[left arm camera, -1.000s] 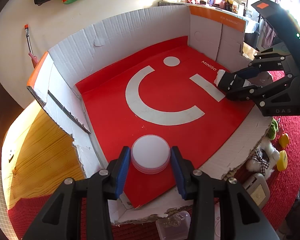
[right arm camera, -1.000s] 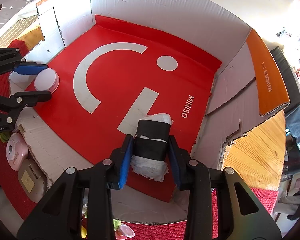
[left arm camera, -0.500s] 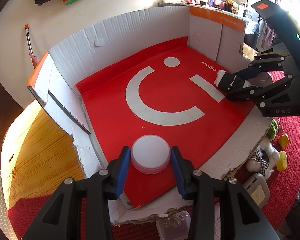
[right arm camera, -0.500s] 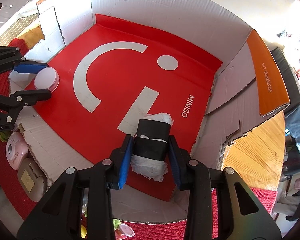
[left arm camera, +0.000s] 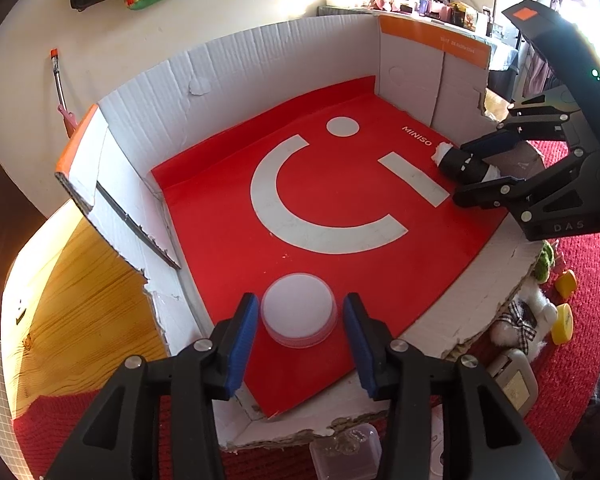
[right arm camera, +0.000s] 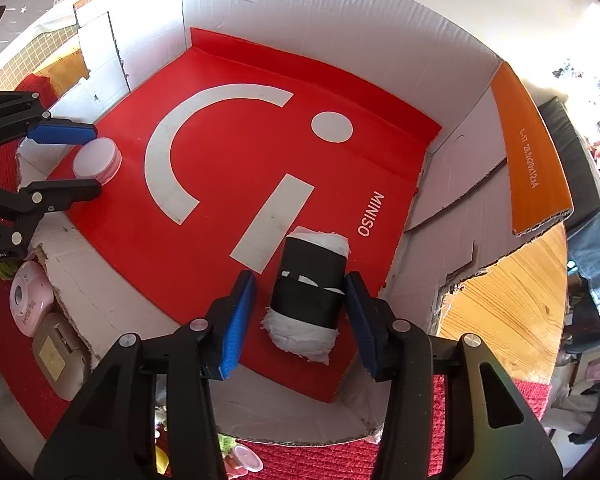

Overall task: Organize objects
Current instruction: 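Open both grippers to set the lid stack and roll on the box floor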

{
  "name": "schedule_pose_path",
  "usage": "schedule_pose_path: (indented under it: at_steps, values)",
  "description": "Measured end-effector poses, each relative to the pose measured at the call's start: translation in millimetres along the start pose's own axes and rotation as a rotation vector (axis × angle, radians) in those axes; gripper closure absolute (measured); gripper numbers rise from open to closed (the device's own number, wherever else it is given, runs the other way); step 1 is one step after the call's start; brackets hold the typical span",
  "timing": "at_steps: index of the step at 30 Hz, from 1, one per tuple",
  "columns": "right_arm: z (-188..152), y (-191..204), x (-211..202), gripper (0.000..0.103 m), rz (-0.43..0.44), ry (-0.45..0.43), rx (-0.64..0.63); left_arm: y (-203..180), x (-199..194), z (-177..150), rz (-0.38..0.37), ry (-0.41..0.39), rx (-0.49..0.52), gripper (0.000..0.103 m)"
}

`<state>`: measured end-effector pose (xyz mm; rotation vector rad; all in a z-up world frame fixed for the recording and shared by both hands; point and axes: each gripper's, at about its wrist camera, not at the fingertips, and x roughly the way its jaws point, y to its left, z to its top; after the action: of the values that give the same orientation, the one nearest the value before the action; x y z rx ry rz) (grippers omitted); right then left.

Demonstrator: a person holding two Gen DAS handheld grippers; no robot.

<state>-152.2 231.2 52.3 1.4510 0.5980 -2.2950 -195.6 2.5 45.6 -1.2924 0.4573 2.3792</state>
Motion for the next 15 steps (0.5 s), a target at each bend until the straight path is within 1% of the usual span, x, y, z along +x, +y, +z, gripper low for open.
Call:
schedule_pose_path:
  at_steps: [2,8,10,12,14,15]
  values:
    - [-5,0,-2,0.055,0.006,-0.001,0.001,-1,2,2,-0.001,-0.001,-0.002,0.053]
    - [-23,0,-10,0.054,0.007,-0.005,0.006,-1,3,4,-0.003,-0.005,-0.01,0.052]
    - [-29,-1,-14,0.053,0.004,-0.01,0.011,0,3,5,-0.008,-0.009,-0.018,0.052]
    - [-36,-2,-18,0.048,0.008,-0.018,0.02,0,2,5,-0.014,-0.015,-0.026,0.049]
    - [-44,-1,-24,0.044,0.005,-0.03,0.026,-1,-1,6,-0.01,-0.029,-0.031,0.041]
    - [-46,-1,-27,0.042,0.003,-0.035,0.027,-1,-2,6,-0.004,-0.035,-0.032,0.039]
